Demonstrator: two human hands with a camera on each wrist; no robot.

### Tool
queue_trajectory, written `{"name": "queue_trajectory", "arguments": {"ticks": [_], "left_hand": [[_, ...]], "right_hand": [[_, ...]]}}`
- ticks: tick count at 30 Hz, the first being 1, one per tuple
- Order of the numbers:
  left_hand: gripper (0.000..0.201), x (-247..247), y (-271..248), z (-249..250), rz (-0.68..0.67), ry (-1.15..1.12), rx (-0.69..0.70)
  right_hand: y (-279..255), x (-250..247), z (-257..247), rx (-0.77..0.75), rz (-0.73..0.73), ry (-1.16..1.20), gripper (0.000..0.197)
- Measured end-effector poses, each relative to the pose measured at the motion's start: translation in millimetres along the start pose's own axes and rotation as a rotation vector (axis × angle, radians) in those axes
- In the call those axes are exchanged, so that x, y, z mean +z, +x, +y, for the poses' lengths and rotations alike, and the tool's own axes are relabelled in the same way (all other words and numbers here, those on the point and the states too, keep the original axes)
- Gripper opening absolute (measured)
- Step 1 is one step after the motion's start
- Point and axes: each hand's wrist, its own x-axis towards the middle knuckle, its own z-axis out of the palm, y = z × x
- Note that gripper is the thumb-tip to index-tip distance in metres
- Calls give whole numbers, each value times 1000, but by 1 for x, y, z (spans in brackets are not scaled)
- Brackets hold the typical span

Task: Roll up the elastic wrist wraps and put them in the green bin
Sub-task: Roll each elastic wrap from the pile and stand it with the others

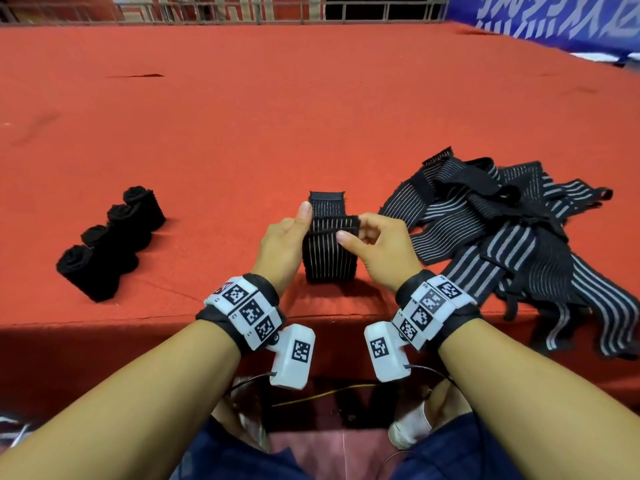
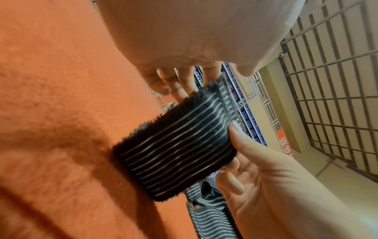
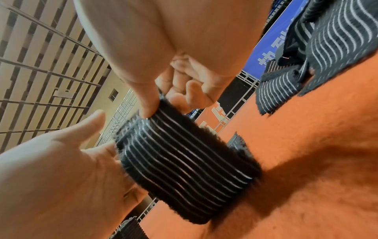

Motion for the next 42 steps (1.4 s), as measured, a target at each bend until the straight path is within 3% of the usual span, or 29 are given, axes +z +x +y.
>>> {"name": "queue_trajectory", "arguments": {"ticks": [3, 6, 9, 13, 16, 19, 23, 29, 33, 39, 42], "left_hand": [[38, 3, -2, -3, -62, -65, 46], [28, 2, 4, -13, -28, -69, 30], [29, 2, 6, -12, -13, -82, -22], [31, 3, 11, -10, 14, -154, -111], [31, 3, 11, -9, 16, -174, -129], [19, 4, 9, -6, -2, -213, -157], [16, 3, 10, -8, -3, -250, -183], [20, 2, 11, -7, 4, -243, -205], [22, -3, 15, -8, 21, -210, -147], [16, -7, 16, -13, 27, -214, -36], [14, -6, 15, -13, -23, -146, 42]], "right_hand": [[0, 0, 2, 29, 16, 12, 22], [-2, 0, 0, -34, 33, 28, 41], [0, 1, 0, -111, 28, -45, 28], [4, 2, 4, -61, 0, -127, 8], [6, 1, 4, -76, -36, -152, 7], [6, 0, 3, -75, -75, -138, 19], [6, -2, 2, -55, -108, -148, 12], [6, -5, 0, -172, 10, -145, 13], [3, -8, -5, -150, -48, -70, 23], [0, -10, -11, -150, -134, 39, 18], [2, -8, -15, -163, -99, 19, 21]]}}
